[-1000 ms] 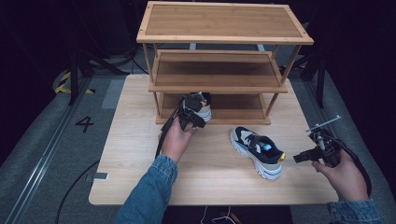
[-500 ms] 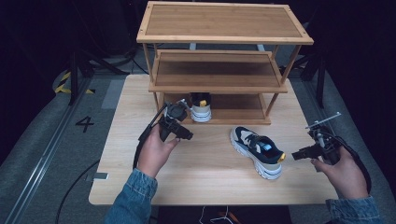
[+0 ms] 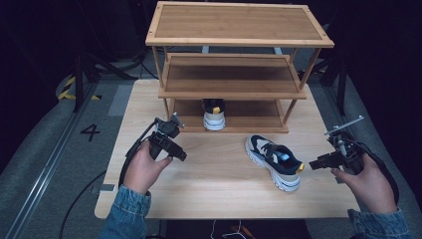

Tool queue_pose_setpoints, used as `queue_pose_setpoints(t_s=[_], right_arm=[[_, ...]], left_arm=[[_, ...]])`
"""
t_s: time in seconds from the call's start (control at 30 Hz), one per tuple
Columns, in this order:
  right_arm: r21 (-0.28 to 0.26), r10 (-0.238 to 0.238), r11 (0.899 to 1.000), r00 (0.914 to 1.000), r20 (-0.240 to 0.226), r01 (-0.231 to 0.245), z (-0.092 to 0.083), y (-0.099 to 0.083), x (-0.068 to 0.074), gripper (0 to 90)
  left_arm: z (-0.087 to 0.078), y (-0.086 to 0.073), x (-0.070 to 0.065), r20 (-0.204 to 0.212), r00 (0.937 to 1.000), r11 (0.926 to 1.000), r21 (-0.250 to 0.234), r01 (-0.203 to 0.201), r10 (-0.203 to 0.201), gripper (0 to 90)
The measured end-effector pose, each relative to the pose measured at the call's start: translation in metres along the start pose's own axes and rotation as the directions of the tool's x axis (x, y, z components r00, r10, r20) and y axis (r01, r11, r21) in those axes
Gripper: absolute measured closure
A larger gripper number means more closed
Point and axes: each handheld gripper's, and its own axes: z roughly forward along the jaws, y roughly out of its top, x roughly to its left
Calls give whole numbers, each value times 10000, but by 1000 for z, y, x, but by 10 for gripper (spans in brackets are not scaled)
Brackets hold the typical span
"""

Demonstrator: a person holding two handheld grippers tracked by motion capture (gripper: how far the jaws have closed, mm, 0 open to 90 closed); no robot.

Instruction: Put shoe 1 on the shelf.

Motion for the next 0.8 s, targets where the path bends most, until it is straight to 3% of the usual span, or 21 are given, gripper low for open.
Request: queue_pose_setpoints(t_s=[0.1,0.2,0.33,0.4,0.57,0.8], right_arm=[[130,-166,9998,9999,-16,166,-3,0,7,509],[332,-440,9985,9990,42,439,-4,0,16,556],[520,-611,9968,9981,125,604,1,2,20,611],[808,-814,9936,9961,331,785,11,4,23,708],[977,-938,9913,9939,583,879,24,6,21,796],[1033,-842,9917,9937,746,763,38,8,13,812]], left_arm=[[1,-1,9,443,9979,9989,122,460,-465,426],[1,-1,11,136,9988,9988,139,466,-468,442],[2,-1,11,125,9990,9989,201,421,-423,446],[4,0,10,95,9992,9990,235,380,-383,446],[5,1,10,109,9994,9991,276,311,-314,445],[8,1,10,36,9994,9989,326,334,-336,445]])
